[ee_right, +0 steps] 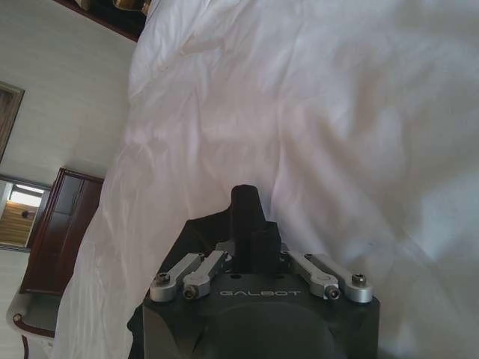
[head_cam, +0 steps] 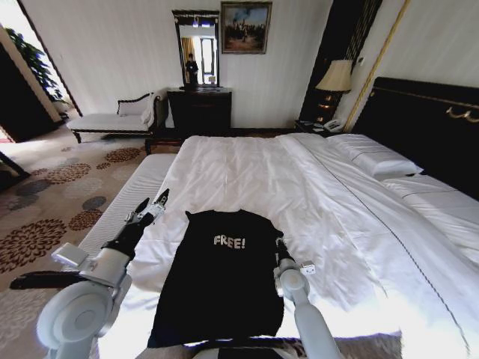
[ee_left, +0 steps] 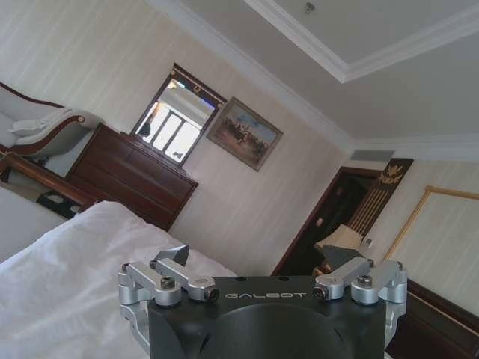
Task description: Fold the clothes on the bed.
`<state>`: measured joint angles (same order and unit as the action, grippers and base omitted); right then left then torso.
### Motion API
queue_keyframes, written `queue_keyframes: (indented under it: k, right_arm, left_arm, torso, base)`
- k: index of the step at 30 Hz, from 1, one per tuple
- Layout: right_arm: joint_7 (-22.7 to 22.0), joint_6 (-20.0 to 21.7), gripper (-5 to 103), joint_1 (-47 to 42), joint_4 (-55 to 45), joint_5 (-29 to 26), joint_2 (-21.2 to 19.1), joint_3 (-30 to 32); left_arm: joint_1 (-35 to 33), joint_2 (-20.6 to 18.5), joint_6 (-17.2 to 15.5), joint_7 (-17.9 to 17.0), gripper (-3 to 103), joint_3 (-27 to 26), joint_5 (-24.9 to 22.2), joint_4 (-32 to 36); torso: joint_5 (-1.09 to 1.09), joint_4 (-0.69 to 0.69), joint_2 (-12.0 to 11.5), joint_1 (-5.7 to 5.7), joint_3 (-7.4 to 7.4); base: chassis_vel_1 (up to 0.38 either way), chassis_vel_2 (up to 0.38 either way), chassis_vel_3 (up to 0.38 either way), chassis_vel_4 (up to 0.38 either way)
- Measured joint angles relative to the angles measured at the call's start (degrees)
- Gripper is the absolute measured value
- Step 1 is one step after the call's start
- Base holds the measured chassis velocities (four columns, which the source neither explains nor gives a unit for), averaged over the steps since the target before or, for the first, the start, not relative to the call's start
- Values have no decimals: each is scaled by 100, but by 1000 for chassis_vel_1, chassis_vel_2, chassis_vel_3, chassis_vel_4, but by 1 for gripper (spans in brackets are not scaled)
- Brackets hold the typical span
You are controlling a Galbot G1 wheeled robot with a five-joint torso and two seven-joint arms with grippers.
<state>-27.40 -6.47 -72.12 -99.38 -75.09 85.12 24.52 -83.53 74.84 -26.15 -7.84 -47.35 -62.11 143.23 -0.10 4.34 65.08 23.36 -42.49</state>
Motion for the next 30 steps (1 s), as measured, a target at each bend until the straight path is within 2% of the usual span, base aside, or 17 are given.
queue_keyframes:
  k: [2, 4, 6, 8, 14, 17, 18, 20, 22, 25, 26, 29, 30]
  right_arm:
    - [-13, 33, 13, -50, -27, 29, -10, -13]
    - [-24, 51, 13, -71, -38, 40, -20, -18]
    - [-42, 85, 2, -98, -62, 66, -48, -22]
    - [-46, 91, 1, -101, -79, 117, -71, -14]
    - [192, -48, 0, -94, -197, 391, -100, 39]
    - [790, -342, 0, -229, -301, 1022, -104, 9]
    - [790, -342, 0, -229, -301, 1022, -104, 9]
    - [1191, -525, 0, -350, -301, 1503, -97, -46]
    - [1345, -610, 0, -418, -252, 1732, -81, -81]
    - [1335, -638, 0, -423, -126, 1895, -58, -89]
    - [1299, -643, -3, -411, -52, 1949, -54, -82]
    - [1013, -618, 12, -374, 75, 1988, -58, -42]
    - [1013, -618, 12, -374, 75, 1988, -58, -42]
  left_arm:
    - [4, -1, 0, -2, 100, 5, 0, 0]
    - [7, -1, 0, -2, 100, 8, 0, 0]
    - [11, -3, 0, -4, 100, 12, -1, 0]
    - [13, -10, -1, -5, 100, 13, -3, 0]
    - [13, -16, -1, -9, 100, 5, -11, 0]
    - [3, 3, -1, -9, 100, 3, -11, 0]
    - [3, 3, -1, -9, 100, 3, -11, 0]
    - [-2, 22, -1, -10, 100, 3, -11, 0]
    - [-4, 38, -1, -10, 100, 11, -8, 0]
    - [-4, 50, -1, -10, 100, 19, -3, 0]
    - [-6, 52, -1, -10, 100, 21, -2, 0]
    - [-24, 54, 0, -10, 100, 16, 3, 0]
    - [-24, 54, 0, -10, 100, 16, 3, 0]
  torso:
    - [0, 0, 0, 0, 0]
    - [0, 0, 0, 0, 0]
    - [0, 0, 0, 0, 0]
    - [0, 0, 0, 0, 0]
    - [0, 0, 0, 0, 0]
    - [0, 0, 0, 0, 0]
    - [0, 0, 0, 0, 0]
    - [0, 0, 0, 0, 0]
    - [0, 0, 0, 0, 0]
    - [0, 0, 0, 0, 0]
    - [0, 0, 0, 0, 0]
    - [0, 0, 0, 0, 0]
    - [0, 0, 0, 0, 0]
  base:
    - [0, 0, 0, 0]
    - [0, 0, 0, 0]
    - [0, 0, 0, 0]
    - [0, 0, 0, 0]
    - [0, 0, 0, 0]
    - [0, 0, 0, 0]
    - [0, 0, 0, 0]
    - [0, 0, 0, 0]
    - [0, 0, 0, 0]
    - [0, 0, 0, 0]
    - [0, 0, 0, 0]
    - [0, 0, 0, 0]
    - [0, 0, 0, 0]
